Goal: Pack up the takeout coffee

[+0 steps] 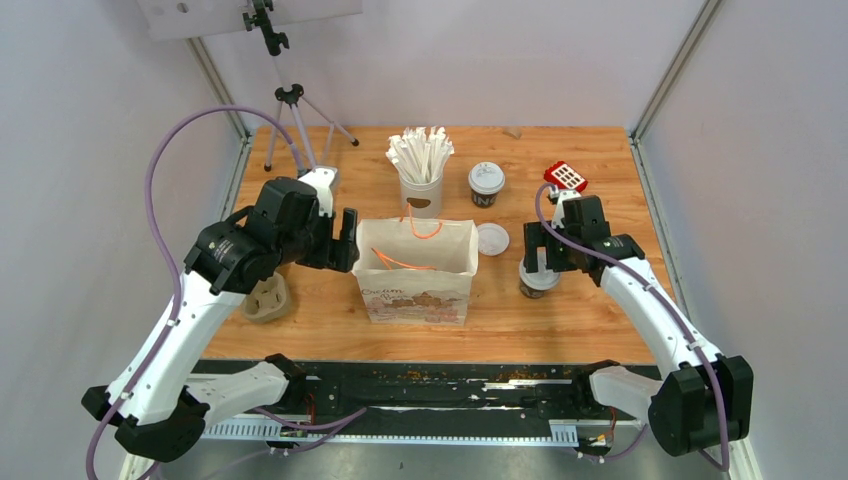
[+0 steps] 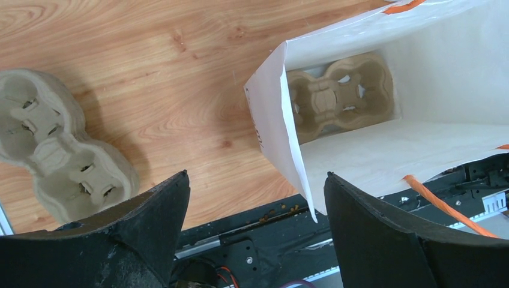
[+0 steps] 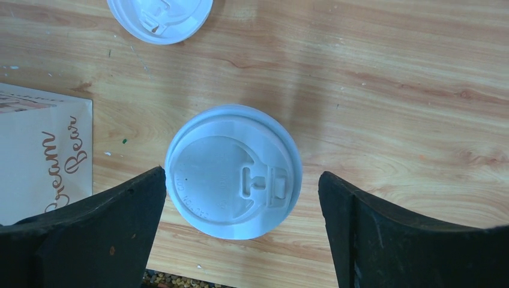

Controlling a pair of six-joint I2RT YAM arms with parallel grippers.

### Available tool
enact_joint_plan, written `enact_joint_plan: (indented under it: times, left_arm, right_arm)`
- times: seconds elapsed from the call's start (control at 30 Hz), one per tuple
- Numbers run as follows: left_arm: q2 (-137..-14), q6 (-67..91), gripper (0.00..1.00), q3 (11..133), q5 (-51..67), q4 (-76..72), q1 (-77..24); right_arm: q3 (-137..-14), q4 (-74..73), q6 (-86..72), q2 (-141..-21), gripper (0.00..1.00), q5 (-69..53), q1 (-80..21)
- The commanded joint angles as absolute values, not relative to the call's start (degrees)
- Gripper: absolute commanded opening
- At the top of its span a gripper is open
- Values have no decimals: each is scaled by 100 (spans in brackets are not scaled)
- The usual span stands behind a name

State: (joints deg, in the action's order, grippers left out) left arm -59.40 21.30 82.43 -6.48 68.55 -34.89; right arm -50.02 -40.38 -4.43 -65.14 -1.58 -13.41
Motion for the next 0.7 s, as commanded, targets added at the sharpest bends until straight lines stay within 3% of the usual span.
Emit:
enact_joint_plan:
  times: [0.0,0.2,0.67]
  left_arm:
    - [-5940,2071,89,8301,-577,6636,-3498]
    - [-5987,2066,90,8388,-572,6620,-3490]
    - [-5956,2097,92,8325,-492,6592,-3495]
  right_arm:
    - [-5299,-4072,-466,-6448,97,-186,-1327]
    - [-5225,-4090,-371,-6401,91,-296,-1327]
    - [-4889,-3811,-445,-6331,91,-418,-1410]
